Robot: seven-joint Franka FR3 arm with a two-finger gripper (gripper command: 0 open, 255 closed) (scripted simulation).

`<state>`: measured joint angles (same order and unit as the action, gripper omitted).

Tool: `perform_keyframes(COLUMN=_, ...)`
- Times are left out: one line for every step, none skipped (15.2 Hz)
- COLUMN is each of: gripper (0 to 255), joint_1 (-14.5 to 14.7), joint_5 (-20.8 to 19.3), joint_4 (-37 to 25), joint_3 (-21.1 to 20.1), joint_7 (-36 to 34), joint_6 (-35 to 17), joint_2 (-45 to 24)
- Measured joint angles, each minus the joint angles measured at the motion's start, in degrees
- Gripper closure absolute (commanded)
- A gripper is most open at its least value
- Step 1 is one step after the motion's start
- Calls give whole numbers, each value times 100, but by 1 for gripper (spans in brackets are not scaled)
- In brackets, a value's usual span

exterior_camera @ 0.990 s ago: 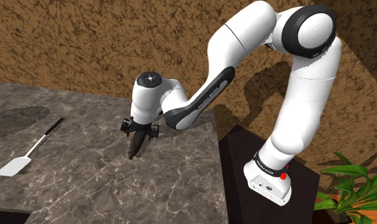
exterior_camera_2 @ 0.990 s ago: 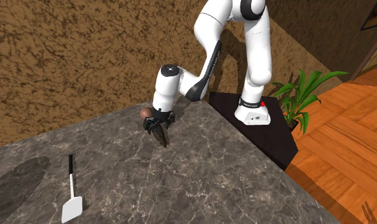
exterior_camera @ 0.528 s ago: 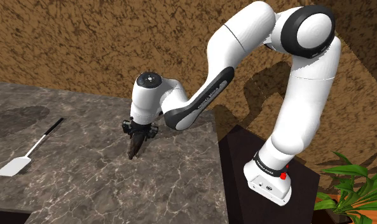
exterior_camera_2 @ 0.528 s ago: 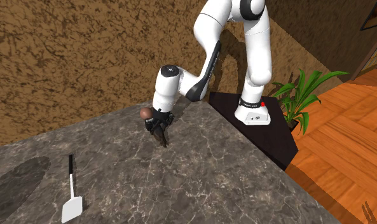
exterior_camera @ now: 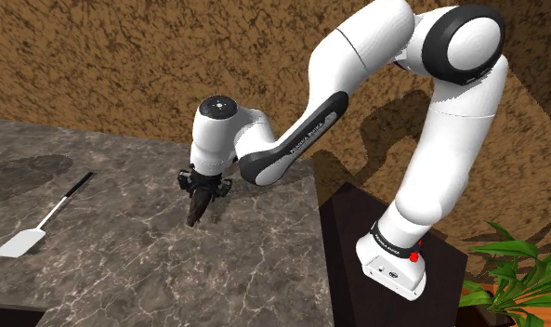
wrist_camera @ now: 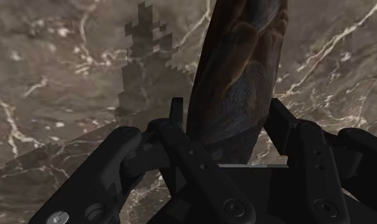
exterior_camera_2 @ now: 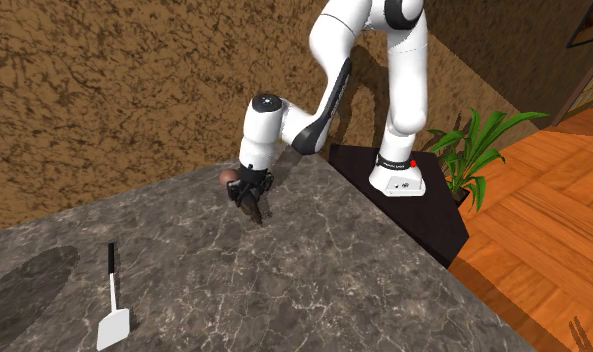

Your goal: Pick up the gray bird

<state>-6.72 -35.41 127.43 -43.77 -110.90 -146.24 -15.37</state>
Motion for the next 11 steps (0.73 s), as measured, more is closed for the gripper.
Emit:
perform_keyframes(gripper=255, joint_1=-29, joint_5=100, joint_4=-7, joint_3=-56, joint_7=62, joint_6=48, joint_2=64)
perform_keyframes(gripper=255, joint_1=-75, joint_5=211, joint_4=-26, joint_3=-111, joint_7=153, joint_6=100, joint_2=128)
perform_keyframes(gripper=255, joint_1=-107, joint_5=300, joint_4=-28, joint_3=-156, joint_7=217, joint_6=135, joint_2=187)
perform_keyframes(gripper=255, joint_1=-156, joint_5=418, joint_4=-14, joint_3=-214, joint_7=301, joint_6=169, joint_2=275)
perform_keyframes(gripper=255, joint_1=-192, joint_5=509, joint_4=-22, joint_3=-253, joint_7=376, joint_6=205, joint_2=331)
perform_keyframes(gripper=255, joint_1=-227, joint_5=613, joint_4=-40, joint_3=-298, joint_7=456, joint_6=255, joint_2=395)
perform_keyframes(gripper=255, joint_1=-256, joint_5=710, joint_4=-43, joint_3=-340, joint_7=521, joint_6=293, joint_2=461)
perform_keyframes(gripper=255, joint_1=-297, joint_5=835, joint_4=-50, joint_3=-392, joint_7=613, joint_6=344, joint_2=547)
perform_keyframes(gripper=255, joint_1=-332, joint_5=934, joint_4=-81, joint_3=-423, joint_7=703, joint_6=396, joint_2=601)
perform_keyframes(gripper=255, joint_1=-368, joint_5=1038, joint_4=-86, joint_3=-457, joint_7=786, joint_6=434, joint_2=672)
perform_keyframes(gripper=255, joint_1=-393, joint_5=1122, joint_4=-81, joint_3=-483, joint_7=848, joint_6=459, joint_2=732)
